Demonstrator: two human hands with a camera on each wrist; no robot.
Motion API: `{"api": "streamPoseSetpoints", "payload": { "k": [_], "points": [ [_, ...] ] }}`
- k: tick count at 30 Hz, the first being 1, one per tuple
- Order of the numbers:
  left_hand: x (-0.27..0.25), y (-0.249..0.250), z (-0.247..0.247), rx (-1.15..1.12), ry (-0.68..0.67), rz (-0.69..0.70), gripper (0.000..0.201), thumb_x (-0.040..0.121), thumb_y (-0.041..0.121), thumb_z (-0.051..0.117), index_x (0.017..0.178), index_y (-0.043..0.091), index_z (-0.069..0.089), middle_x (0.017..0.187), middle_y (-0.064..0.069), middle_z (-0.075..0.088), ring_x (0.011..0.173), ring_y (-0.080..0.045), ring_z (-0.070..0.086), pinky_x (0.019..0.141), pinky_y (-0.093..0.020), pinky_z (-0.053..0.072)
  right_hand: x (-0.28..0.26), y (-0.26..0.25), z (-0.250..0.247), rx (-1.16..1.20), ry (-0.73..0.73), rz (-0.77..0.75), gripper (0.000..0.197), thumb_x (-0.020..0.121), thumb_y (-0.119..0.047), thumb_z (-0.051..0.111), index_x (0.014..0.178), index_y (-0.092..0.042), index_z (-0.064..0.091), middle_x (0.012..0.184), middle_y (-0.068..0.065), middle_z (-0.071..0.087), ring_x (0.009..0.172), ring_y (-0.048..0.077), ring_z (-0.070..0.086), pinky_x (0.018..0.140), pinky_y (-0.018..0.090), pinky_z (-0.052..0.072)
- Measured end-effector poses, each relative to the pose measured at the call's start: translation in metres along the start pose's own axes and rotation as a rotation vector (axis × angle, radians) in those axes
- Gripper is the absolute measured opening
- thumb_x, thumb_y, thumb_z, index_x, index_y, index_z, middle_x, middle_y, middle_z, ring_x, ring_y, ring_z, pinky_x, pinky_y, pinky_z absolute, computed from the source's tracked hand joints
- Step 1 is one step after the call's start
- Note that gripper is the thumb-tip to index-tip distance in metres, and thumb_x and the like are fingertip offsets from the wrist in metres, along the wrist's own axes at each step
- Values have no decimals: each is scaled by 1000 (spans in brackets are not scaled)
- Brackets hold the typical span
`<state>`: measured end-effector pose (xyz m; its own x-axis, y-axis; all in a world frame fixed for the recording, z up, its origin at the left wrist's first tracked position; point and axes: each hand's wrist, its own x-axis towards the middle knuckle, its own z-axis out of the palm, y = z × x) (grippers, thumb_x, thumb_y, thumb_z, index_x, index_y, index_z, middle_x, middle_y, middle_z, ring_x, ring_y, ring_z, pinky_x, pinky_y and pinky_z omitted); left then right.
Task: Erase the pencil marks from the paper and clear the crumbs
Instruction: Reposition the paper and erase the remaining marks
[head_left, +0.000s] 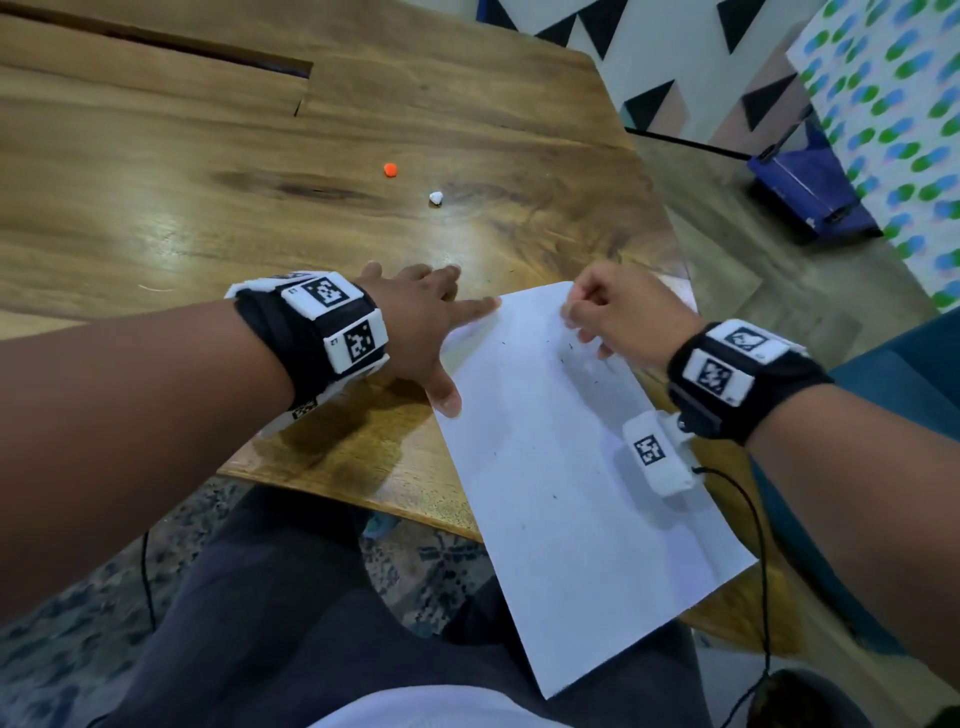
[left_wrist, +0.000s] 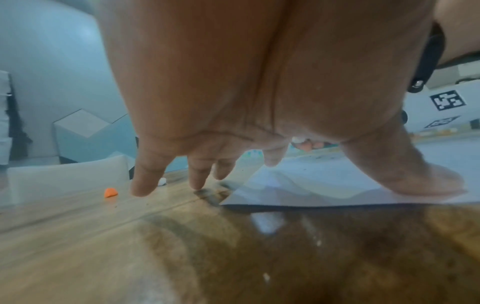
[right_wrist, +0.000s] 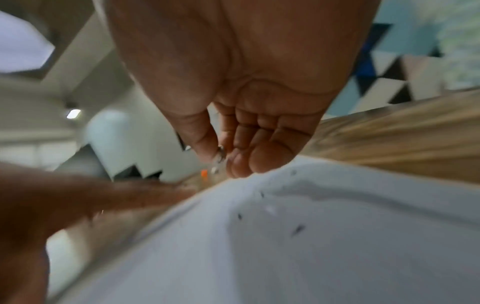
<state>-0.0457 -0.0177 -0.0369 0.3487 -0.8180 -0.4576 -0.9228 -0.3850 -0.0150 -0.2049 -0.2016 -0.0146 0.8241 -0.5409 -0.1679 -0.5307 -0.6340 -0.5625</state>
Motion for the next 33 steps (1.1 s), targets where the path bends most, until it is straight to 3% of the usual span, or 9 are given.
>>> {"api": "streamPoseSetpoints", "payload": {
  "k": [2, 4, 6, 10, 13, 18, 23, 27, 33],
  "points": [
    [-7, -7, -4, -84, 87, -70, 120, 62, 87, 67, 158, 39, 16, 163, -9, 21, 147, -34, 28, 110, -61, 37, -10, 13, -17, 74, 50, 10, 8, 82, -25, 65, 84, -18, 60, 75, 4, 71, 59, 17, 66, 58, 39, 56],
    [-13, -13, -7, -118, 159, -163, 101, 64, 91, 57, 139, 26, 45, 140, -10, 42, 128, -33, 45, 97, -54, 49, -23, 31, -26, 101, 57, 29, 11, 71, -35, 62, 79, -27, 58, 65, 4, 68, 53, 23, 62, 58, 43, 55],
    [-18, -12, -4, -96, 152, -220, 92, 66, 93, 52, 122, 20, 55, 128, -9, 46, 119, -32, 49, 91, -51, 52, -37, 53, -28, 99, -2, 77, 5, 74, -30, 60, 78, -33, 58, 66, 2, 66, 58, 24, 62, 60, 46, 57],
    [-19, 3, 3, -125, 146, -224, 81, 76, 80, 63, 122, 15, 52, 128, -11, 45, 120, -33, 48, 91, -48, 50, -62, 79, -14, 106, -94, 169, 14, 89, -15, 60, 83, -28, 61, 70, 1, 63, 63, 21, 61, 60, 40, 57],
    [-15, 8, 1, -252, 170, -212, 55, 83, 62, 71, 110, 19, 52, 122, -8, 47, 110, -32, 52, 90, -46, 50, -68, 85, -9, 125, -61, 183, 8, 90, -14, 61, 87, -21, 60, 70, 1, 62, 62, 19, 60, 62, 44, 58],
    [-8, 19, -18, -678, 292, -196, 33, 89, 26, 76, 115, 21, 57, 114, -6, 63, 99, -27, 60, 80, -40, 53, -67, 87, -11, 210, -8, 252, 13, 92, -15, 63, 102, -22, 59, 84, 7, 64, 69, 19, 64, 63, 38, 59],
    [-6, 35, -55, -1006, 445, -72, 26, 90, 8, 71, 111, 20, 59, 101, -11, 66, 87, -29, 69, 73, -49, 63, -62, 89, -30, 368, 65, 373, 34, 90, -10, 61, 121, -22, 55, 85, 6, 66, 66, 17, 58, 51, 30, 52],
    [-4, 43, -88, -997, 537, 95, 31, 86, 7, 73, 99, 33, 59, 95, -6, 70, 85, -25, 67, 82, -48, 59, -63, 97, -56, 474, 128, 413, 22, 90, -10, 61, 109, -20, 64, 74, 5, 59, 53, 14, 51, 47, 27, 44],
    [-12, 57, -128, -950, 691, 279, 36, 88, 12, 73, 99, 41, 55, 79, 9, 63, 66, -5, 56, 64, -25, 44, -88, 89, -97, 563, 292, 309, 17, 91, -5, 59, 79, -17, 60, 72, 7, 56, 53, 13, 46, 48, 25, 38]
  ]
}}
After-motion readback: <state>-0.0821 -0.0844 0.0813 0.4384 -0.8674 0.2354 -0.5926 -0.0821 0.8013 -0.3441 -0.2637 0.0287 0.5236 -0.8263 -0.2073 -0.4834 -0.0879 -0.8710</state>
